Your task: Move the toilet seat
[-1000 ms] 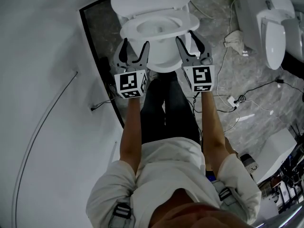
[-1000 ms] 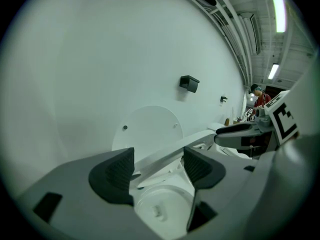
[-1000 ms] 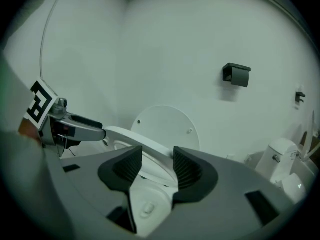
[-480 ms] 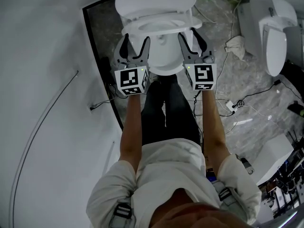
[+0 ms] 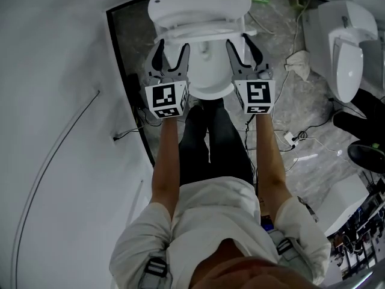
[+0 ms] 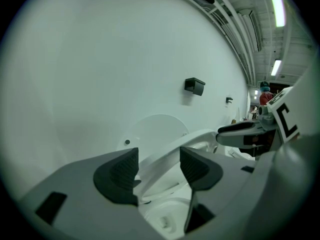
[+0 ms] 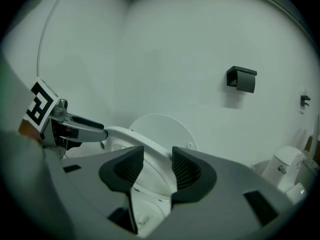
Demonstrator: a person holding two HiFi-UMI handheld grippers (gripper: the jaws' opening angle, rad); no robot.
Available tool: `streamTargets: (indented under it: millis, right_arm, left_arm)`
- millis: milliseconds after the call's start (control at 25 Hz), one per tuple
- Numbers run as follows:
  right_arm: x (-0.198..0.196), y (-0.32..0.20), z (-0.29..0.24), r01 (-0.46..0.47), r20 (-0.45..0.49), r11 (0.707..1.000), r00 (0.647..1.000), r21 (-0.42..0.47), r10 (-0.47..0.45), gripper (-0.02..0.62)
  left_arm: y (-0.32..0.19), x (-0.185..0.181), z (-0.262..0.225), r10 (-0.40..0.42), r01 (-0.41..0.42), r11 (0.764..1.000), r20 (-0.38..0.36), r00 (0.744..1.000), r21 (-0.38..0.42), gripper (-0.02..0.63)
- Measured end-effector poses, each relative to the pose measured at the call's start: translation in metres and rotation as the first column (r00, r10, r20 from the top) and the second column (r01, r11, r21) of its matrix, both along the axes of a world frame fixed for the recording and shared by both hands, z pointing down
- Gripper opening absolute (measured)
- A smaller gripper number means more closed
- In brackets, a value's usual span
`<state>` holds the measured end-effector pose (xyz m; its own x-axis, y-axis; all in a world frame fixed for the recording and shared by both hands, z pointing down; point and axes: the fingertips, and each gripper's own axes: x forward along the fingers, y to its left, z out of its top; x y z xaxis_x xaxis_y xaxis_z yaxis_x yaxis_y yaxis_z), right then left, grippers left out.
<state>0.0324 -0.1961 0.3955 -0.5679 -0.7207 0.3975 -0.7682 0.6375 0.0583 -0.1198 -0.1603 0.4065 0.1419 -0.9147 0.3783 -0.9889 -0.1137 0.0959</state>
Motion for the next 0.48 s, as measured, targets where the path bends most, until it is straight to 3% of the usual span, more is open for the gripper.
streamTargets:
  millis: [480]
  right_arm:
    - [-0.009, -0.030, -0.007, 0.020, 0.011, 1.000, 1.000, 0.014, -0.020, 0.190]
  left_arm:
    - [-0.032, -0.005, -0.007, -0.028, 0.028, 0.999, 0.012, 1.000, 0.021, 0.249]
